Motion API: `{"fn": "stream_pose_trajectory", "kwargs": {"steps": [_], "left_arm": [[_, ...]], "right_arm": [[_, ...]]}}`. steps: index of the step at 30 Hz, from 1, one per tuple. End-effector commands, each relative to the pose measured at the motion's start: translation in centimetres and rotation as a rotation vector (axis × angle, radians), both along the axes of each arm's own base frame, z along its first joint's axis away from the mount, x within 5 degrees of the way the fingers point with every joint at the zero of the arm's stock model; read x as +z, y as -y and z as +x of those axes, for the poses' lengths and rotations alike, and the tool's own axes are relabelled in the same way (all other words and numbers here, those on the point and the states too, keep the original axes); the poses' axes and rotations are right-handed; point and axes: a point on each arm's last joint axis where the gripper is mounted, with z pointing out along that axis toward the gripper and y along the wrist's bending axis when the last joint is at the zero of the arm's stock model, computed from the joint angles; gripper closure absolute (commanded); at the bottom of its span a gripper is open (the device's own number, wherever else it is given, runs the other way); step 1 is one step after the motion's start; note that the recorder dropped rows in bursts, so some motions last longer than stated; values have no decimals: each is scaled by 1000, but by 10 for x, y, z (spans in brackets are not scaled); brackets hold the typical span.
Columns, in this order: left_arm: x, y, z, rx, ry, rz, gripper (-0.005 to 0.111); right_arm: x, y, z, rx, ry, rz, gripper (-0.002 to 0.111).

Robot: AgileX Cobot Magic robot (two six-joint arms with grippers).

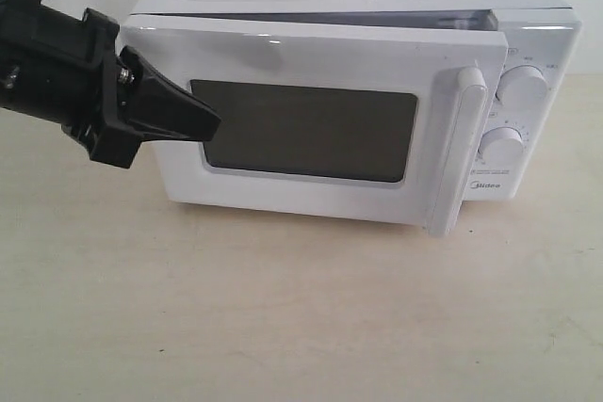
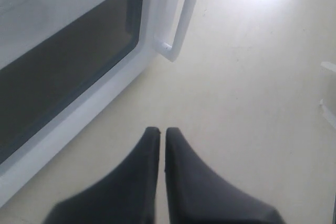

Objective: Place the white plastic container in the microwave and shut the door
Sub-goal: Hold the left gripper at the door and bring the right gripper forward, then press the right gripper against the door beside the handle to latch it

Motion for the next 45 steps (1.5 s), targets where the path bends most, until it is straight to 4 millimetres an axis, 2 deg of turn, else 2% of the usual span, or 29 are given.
{"fn": "stream_pose_trajectory", "kwargs": {"steps": [1, 3, 6, 9, 11, 15, 19, 23, 26, 29, 40, 45], "left_arm": [[3, 3, -1, -8, -9, -16, 102], [3, 3, -1, -8, -9, -16, 102], [3, 3, -1, -3, -5, -15, 102], [3, 3, -1, -3, -5, -15, 102], [3, 3, -1, -3, -5, -15, 102], [3, 3, -1, 4, -8, -17, 102], [3, 2, 0, 5, -7, -17, 102], [3, 2, 0, 21, -21, -23, 102], [3, 2, 0, 25, -23, -24, 102], [3, 2, 0, 31, -27, -27, 102], [3, 2, 2, 49, -20, -27, 102], [3, 2, 2, 51, -18, -27, 102]], "right_arm": [[-23, -3, 31, 14, -190, 78, 108], [-31, -8, 43, 45, -247, 135, 108], [-36, -23, 59, 212, -259, 225, 108], [-32, -43, 68, 431, -165, 287, 108], [-27, -54, 71, 467, -101, 301, 108], [-25, -78, 73, 489, 35, 212, 108], [-44, -103, 72, 456, 159, 187, 108], [-73, -112, 74, 345, 279, 146, 108], [-97, -121, 74, 315, 308, 90, 108], [-111, -127, 81, 310, 276, 61, 108], [-134, -129, 104, 187, 302, 5, 108], [-135, -133, 112, 157, 306, 32, 108]]}}
